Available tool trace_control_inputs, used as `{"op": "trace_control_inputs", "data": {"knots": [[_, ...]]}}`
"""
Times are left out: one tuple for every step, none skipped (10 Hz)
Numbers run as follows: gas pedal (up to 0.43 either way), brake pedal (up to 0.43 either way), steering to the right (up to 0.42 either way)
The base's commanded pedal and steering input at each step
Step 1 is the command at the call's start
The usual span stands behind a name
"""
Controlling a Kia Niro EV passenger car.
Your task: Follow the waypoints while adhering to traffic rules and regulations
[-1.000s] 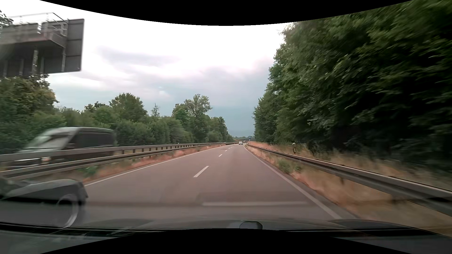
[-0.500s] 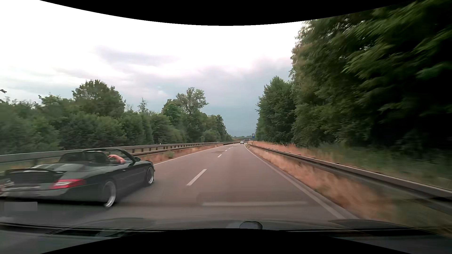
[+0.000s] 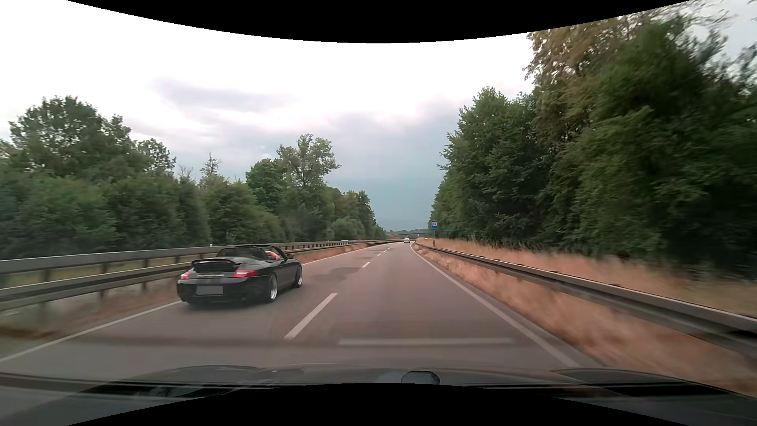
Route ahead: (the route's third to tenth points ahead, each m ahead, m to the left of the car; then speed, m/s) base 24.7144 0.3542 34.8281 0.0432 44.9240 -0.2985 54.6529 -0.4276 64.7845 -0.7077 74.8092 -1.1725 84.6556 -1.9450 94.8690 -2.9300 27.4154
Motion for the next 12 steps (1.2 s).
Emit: {"op": "trace_control_inputs", "data": {"knots": [[0.268,0.000,0.004],[0.268,0.000,0.004],[0.268,0.000,0.005],[0.268,0.000,0.005],[0.268,0.000,0.006],[0.268,0.000,0.008],[0.268,0.000,0.008],[0.268,0.000,0.008],[0.268,0.000,0.007],[0.268,0.000,0.006],[0.268,0.000,0.005],[0.268,0.000,0.003]]}}
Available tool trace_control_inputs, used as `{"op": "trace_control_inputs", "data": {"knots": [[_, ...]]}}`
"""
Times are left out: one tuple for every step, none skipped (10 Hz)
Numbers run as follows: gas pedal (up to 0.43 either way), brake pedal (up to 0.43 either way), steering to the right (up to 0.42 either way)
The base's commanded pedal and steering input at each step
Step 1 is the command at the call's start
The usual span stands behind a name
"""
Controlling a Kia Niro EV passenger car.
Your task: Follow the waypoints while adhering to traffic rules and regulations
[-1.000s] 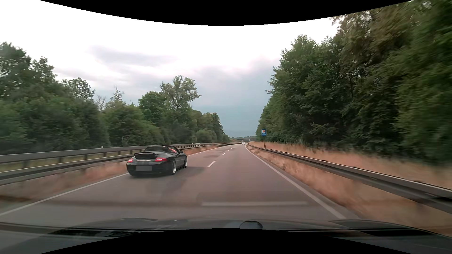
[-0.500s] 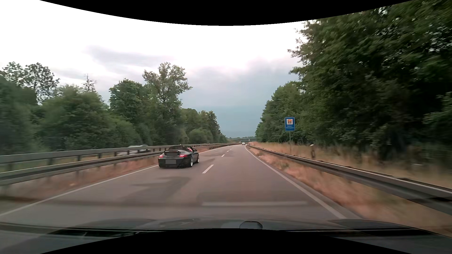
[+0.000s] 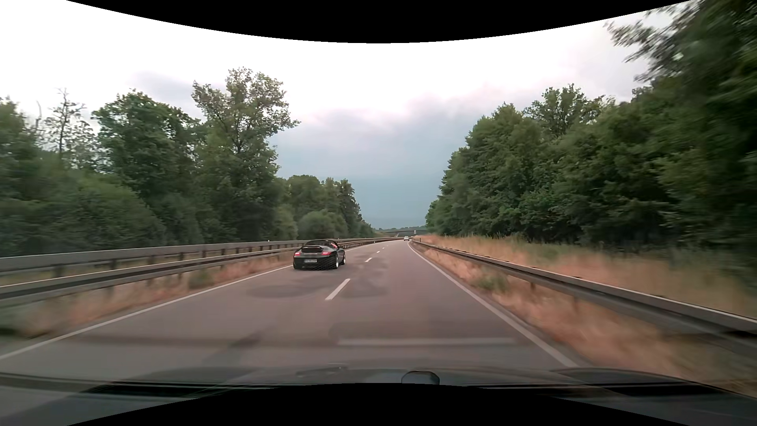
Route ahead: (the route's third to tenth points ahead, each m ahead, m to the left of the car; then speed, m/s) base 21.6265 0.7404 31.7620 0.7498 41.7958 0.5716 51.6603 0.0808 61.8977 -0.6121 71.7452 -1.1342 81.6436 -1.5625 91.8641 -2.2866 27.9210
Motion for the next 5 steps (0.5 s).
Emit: {"op": "trace_control_inputs", "data": {"knots": [[0.268,0.000,0.002],[0.260,0.000,0.003],[0.260,0.000,0.005],[0.260,0.000,0.006],[0.260,0.000,0.006]]}}
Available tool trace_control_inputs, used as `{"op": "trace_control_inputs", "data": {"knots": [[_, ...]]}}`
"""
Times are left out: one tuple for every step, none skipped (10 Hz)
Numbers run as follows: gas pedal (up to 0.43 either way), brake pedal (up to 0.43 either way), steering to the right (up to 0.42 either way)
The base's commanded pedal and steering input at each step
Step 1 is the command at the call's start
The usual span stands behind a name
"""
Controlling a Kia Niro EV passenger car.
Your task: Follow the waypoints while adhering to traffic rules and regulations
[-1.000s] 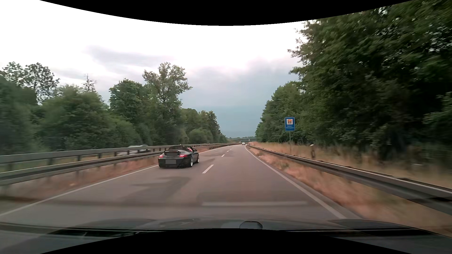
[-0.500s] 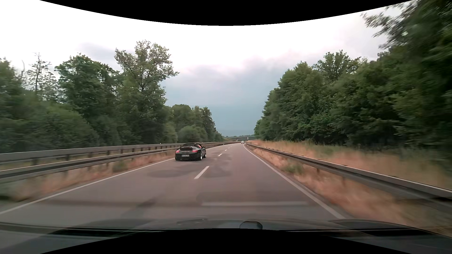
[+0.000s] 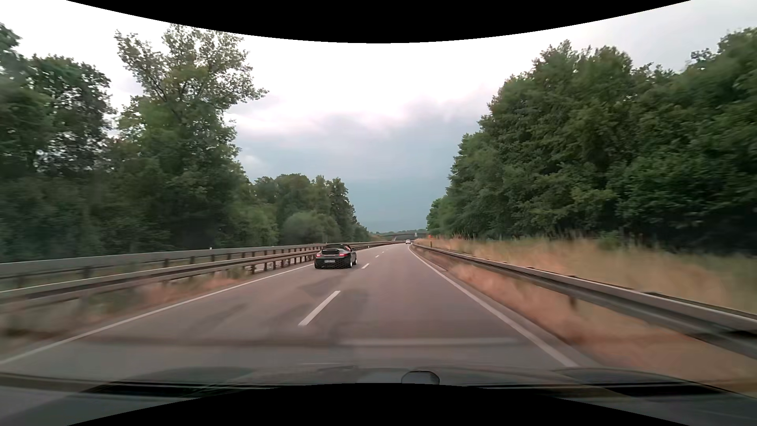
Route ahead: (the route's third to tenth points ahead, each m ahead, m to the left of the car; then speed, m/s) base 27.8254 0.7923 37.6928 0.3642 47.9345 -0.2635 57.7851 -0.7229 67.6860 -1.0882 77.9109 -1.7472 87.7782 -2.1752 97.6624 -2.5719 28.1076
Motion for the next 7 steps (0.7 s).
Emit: {"op": "trace_control_inputs", "data": {"knots": [[0.260,0.000,0.006],[0.248,0.000,0.006],[0.248,0.000,0.006],[0.248,0.000,0.006],[0.248,0.000,0.005],[0.248,0.000,0.004],[0.248,0.000,0.005]]}}
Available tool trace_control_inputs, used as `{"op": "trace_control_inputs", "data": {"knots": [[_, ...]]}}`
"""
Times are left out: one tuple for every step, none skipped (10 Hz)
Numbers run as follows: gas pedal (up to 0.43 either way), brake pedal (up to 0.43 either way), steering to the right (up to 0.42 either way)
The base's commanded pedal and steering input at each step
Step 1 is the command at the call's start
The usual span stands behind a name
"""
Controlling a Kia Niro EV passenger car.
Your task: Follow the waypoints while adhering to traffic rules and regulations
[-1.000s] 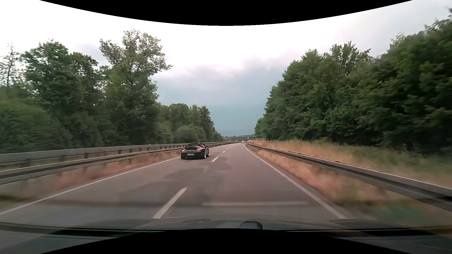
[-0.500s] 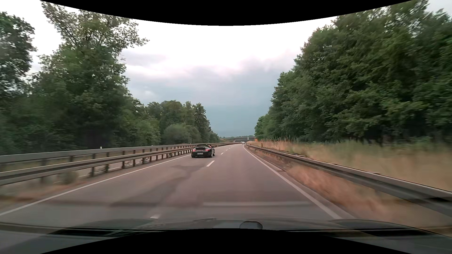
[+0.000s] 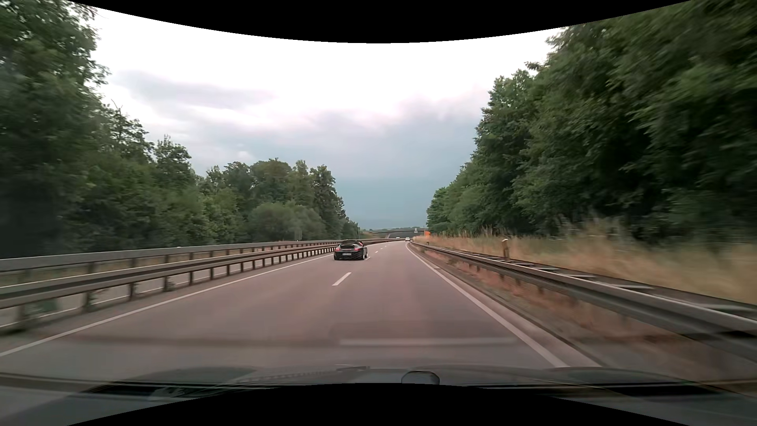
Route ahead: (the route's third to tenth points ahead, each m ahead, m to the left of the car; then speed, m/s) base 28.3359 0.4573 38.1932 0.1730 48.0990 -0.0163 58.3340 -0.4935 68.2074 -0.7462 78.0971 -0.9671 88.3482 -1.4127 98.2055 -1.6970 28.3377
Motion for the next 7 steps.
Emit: {"op": "trace_control_inputs", "data": {"knots": [[0.248,0.000,0.004],[0.248,0.000,0.003],[0.248,0.000,0.003],[0.248,0.000,0.003],[0.248,0.000,0.002],[0.248,0.000,0.002],[0.248,0.000,0.001]]}}
